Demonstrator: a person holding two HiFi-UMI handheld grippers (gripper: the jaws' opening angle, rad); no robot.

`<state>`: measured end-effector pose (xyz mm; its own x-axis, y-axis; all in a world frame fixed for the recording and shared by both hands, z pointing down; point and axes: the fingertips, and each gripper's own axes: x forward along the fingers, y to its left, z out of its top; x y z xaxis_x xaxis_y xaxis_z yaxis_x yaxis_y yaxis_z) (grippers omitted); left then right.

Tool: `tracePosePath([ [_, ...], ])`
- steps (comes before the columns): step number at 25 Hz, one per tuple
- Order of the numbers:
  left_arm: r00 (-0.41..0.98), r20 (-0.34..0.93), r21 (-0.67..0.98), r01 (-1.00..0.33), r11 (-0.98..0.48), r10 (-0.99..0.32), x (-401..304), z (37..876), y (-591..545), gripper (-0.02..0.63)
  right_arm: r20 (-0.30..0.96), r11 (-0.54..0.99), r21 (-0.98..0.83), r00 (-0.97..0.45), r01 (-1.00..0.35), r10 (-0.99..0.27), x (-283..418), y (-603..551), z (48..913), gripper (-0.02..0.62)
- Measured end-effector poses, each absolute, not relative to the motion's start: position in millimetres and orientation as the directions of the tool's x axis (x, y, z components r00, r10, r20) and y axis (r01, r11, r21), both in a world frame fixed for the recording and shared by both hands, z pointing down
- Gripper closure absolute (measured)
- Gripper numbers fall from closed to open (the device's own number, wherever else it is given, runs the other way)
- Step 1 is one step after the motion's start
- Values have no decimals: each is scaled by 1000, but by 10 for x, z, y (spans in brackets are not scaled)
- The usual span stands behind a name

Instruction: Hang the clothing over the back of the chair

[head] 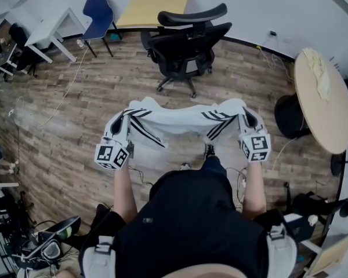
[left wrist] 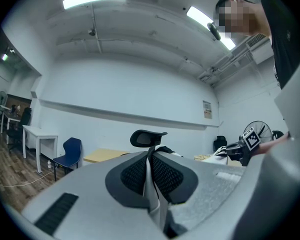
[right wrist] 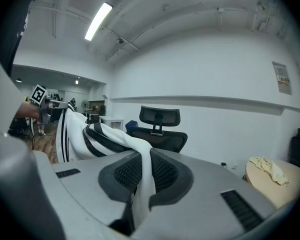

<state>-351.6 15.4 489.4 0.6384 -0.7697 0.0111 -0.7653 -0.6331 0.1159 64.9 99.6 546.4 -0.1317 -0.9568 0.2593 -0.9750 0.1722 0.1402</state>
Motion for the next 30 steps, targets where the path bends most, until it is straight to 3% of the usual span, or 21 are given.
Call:
tracePosePath([
  [30, 603, 25, 131, -793, -595, -797, -3264, 4967, -507, 601, 290, 187, 124, -144, -975, -946, 945, 192, 5495, 580],
])
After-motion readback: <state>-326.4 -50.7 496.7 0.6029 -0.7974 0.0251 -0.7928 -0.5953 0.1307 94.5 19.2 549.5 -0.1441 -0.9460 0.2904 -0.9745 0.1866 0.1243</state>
